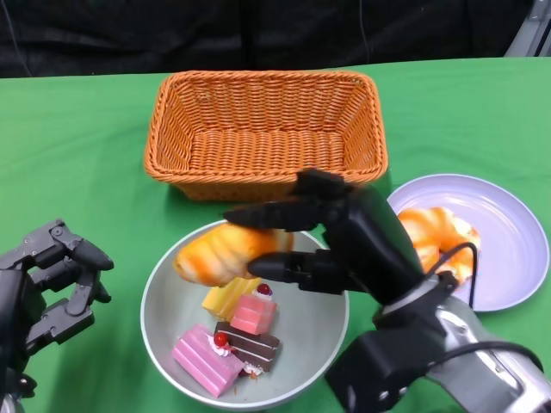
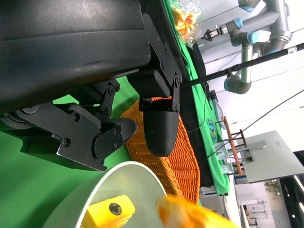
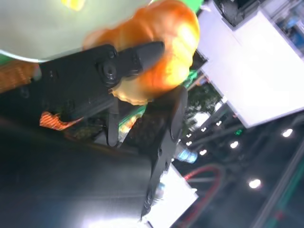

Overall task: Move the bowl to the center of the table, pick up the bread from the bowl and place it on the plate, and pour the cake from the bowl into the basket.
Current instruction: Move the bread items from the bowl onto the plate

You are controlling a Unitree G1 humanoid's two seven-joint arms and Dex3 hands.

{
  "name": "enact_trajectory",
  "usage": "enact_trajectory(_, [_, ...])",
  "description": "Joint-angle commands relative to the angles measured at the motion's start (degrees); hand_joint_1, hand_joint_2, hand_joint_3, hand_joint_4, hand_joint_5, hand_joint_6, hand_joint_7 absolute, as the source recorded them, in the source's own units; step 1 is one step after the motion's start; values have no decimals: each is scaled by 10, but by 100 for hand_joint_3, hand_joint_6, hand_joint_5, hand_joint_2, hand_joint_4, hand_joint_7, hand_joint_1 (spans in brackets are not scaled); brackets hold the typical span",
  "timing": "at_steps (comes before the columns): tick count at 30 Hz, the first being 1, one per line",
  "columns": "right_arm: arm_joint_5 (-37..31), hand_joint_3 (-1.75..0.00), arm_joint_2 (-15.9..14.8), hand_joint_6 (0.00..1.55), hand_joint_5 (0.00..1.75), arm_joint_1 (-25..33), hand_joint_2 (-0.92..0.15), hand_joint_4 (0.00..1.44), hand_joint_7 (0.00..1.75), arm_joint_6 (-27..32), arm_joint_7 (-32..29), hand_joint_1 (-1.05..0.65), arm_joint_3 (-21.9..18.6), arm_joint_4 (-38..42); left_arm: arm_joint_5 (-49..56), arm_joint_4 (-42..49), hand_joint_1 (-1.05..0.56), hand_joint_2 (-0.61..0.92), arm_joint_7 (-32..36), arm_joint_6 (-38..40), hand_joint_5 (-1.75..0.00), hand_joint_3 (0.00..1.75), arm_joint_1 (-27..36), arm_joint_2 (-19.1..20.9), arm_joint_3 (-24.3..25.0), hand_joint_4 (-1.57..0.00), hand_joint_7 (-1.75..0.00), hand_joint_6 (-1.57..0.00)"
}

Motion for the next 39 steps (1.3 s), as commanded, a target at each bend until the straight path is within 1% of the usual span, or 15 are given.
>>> enact_trajectory(1, [60,-1,10,117,134,29,-90,68,13,34,53,-16,-28,-52,-8,5,3,71,-1,-1,-160,90,-6,8,4,-75,-130,-78])
enact_trajectory(3, [77,-1,12,117,139,44,-91,66,16,56,73,-15,-43,-81,-9,5,3,70,-1,2,-160,91,-6,7,4,-75,-130,-78])
enact_trajectory(4, [81,-1,12,113,142,50,-91,65,26,65,79,-15,-50,-93,-9,5,2,70,-1,4,-160,91,-6,7,4,-75,-129,-78])
enact_trajectory(6, [85,0,13,97,143,60,-92,65,57,75,88,-16,-62,-110,-7,5,2,69,1,5,-160,92,-6,7,4,-75,-129,-78])
enact_trajectory(7, [85,-1,14,90,147,64,-92,65,70,78,90,-16,-67,-115,-5,5,2,69,2,5,-160,92,-6,8,3,-75,-129,-78])
enact_trajectory(10, [100,-3,13,83,155,88,-92,65,84,111,104,-17,-93,-151,-6,5,3,69,-1,3,-161,93,-7,8,2,-75,-128,-78])
enact_trajectory(12, [112,-5,13,80,158,104,-92,65,89,137,113,-17,-109,-174,-7,5,4,69,-2,3,-162,93,-7,8,2,-75,-129,-78])
enact_trajectory(13, [117,-6,14,78,164,110,-92,65,93,147,115,-17,-117,-183,-6,4,4,69,-2,4,-162,94,-7,8,2,-75,-129,-78])
enact_trajectory(16, [123,-7,11,76,173,123,-92,65,97,165,115,-17,-143,-198,-9,5,3,68,-4,6,-161,95,-8,9,2,-74,-129,-78])
enact_trajectory(23, [132,-6,6,76,175,135,-92,71,97,230,114,-19,-206,-226,-3,17,3,67,1,0,-161,95,-12,13,5,-75,-130,-79])
enact_trajectory(27, [168,-8,5,75,175,134,-92,66,98,280,117,-17,-260,-231,-8,19,3,69,-6,4,-161,94,-14,18,5,-75,-131,-78])
enact_trajectory(30, [182,-9,4,73,174,132,-92,60,99,313,117,-16,-284,-235,-6,25,3,69,-8,-2,-162,93,-16,21,6,-75,-132,-78])
enact_trajectory(32, [197,-10,3,72,170,130,-92,57,98,329,123,-15,-299,-236,-7,30,4,70,-11,-5,-162,92,-18,23,6,-75,-132,-77])
enact_trajectory(35, [233,-9,1,72,162,125,-92,56,97,364,132,-14,-329,-235,-13,25,3,70,-13,8,-163,92,-17,21,8,-74,-132,-76])
enact_trajectory(39, [290,-13,1,70,167,118,-92,58,99,448,140,-11,-366,-247,-13,23,3,70,-9,15,-165,92,-17,21,9,-72,-132,-76])
